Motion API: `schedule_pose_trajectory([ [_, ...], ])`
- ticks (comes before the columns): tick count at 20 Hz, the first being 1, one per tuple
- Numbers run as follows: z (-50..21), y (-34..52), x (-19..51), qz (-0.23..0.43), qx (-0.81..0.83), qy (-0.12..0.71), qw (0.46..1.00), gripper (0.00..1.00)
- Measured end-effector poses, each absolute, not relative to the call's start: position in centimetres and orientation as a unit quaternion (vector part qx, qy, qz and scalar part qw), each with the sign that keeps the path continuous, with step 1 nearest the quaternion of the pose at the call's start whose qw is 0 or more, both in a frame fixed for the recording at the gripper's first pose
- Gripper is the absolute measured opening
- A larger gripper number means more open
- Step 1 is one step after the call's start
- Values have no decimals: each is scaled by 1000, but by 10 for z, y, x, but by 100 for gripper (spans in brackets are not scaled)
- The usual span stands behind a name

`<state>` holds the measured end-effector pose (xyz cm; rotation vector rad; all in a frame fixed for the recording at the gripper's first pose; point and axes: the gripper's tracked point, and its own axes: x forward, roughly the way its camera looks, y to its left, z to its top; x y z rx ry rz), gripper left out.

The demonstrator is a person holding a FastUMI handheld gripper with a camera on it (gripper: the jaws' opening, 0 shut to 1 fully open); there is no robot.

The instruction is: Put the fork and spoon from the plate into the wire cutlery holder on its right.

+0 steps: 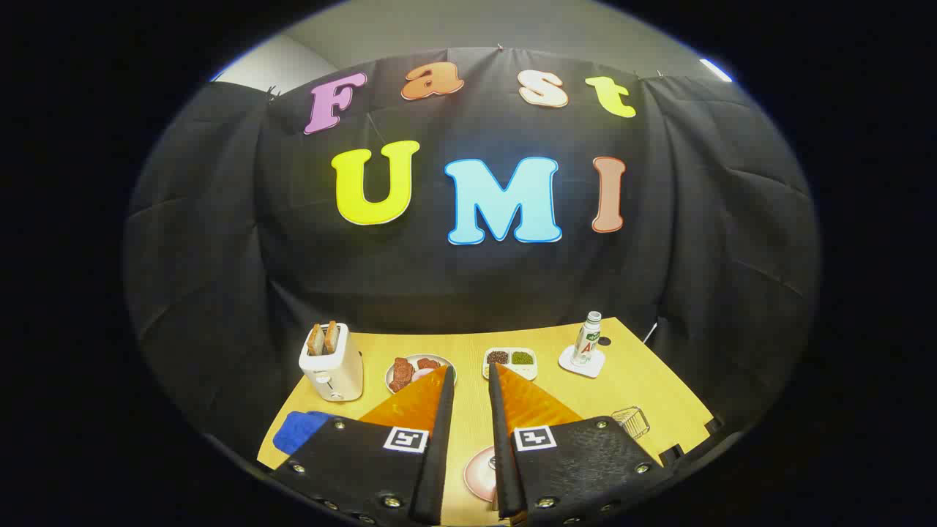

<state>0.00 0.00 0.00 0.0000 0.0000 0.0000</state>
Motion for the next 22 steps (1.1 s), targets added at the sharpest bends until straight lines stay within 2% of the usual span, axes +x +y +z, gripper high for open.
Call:
schedule_pose_trajectory([
  [22, -12, -11, -6, -8, -11, 12, 1000, 29],
])
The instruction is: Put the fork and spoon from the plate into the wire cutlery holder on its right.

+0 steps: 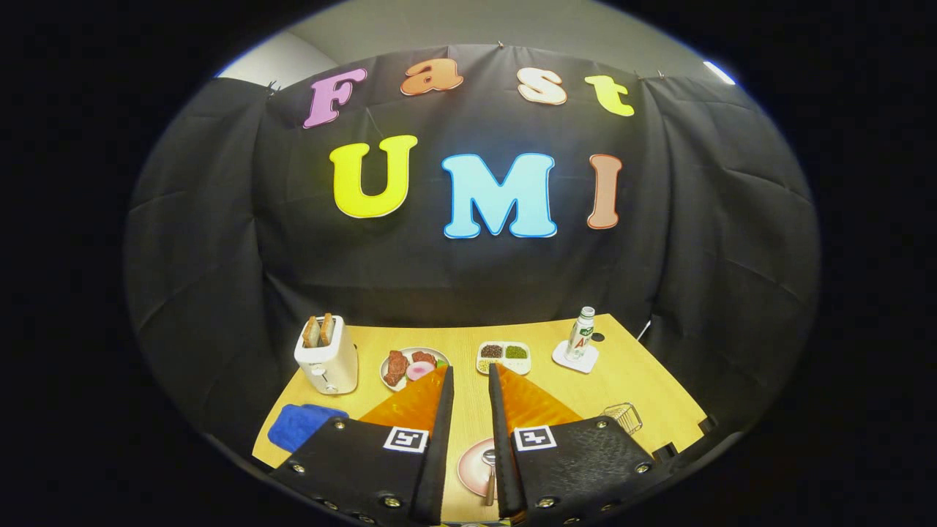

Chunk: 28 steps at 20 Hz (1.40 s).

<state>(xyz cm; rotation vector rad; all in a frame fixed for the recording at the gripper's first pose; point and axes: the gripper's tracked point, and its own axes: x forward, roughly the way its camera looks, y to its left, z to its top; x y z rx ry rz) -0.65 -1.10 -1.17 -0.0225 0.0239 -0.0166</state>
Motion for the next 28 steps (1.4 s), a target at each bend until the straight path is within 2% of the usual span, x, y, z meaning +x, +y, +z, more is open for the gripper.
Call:
schedule_pose_trajectory([
  [8, -62, -34, -4, -38, -20, 69, 997, 28],
  [13, -134, -56, 4, -75, -30, 171, 982, 29],
  [18, -211, -89, 4, -129, -66, 305, 941, 29],
  [24, -294, -104, 7, -126, -113, 444, 880, 29],
  [28, -337, -102, 7, -111, -105, 502, 851, 29],
])
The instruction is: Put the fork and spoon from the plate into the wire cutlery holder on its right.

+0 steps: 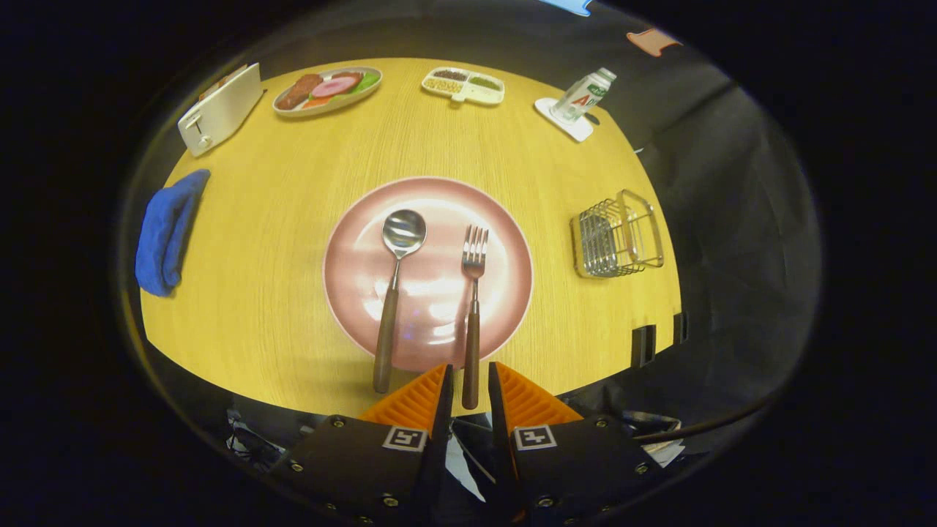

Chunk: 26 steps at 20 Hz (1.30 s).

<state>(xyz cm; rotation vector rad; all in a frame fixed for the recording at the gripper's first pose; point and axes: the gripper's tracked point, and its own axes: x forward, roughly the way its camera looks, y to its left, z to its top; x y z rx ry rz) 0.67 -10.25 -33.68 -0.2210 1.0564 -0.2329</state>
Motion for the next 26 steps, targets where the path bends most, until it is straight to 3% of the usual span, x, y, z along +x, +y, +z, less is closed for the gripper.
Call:
schedule_pose_trajectory([
  [18, -375, -116, 14, -82, -65, 541, 834, 29],
  [20, -375, -116, 18, -82, -64, 543, 833, 17],
  [26, -367, -114, 21, -77, -66, 535, 838, 11],
])
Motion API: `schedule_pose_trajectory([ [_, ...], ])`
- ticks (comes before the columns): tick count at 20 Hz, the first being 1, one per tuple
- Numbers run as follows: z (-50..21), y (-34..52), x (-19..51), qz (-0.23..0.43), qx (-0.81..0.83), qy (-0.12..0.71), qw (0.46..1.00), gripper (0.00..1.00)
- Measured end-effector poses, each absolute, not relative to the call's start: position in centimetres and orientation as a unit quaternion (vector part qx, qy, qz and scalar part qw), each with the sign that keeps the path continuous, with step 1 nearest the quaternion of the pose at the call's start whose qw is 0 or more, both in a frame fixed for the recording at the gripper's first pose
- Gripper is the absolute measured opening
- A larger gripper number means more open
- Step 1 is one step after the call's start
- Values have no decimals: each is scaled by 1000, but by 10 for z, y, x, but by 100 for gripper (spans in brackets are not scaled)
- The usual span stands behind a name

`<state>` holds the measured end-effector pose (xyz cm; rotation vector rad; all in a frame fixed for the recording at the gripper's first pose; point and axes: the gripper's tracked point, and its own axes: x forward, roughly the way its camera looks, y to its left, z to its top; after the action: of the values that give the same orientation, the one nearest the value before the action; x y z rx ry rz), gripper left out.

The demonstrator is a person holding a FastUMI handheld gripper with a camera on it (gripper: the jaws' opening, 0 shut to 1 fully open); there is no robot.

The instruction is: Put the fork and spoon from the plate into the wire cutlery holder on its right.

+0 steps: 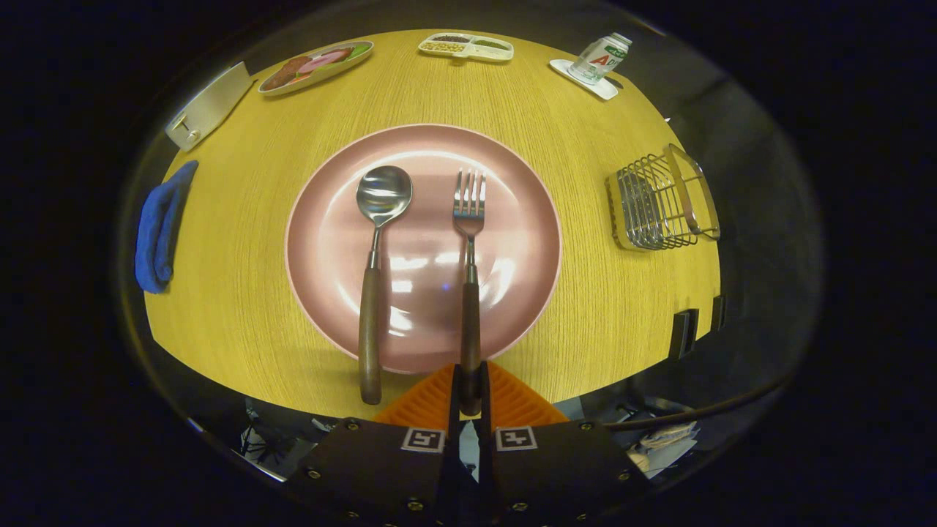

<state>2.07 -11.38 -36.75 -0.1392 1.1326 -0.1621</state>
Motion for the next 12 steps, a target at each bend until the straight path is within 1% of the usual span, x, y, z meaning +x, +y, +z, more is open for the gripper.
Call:
schedule_pose_trajectory([
  [7, -324, -111, 28, -91, -113, 498, 855, 11],
  [12, -294, -106, 28, -103, -164, 483, 854, 11],
])
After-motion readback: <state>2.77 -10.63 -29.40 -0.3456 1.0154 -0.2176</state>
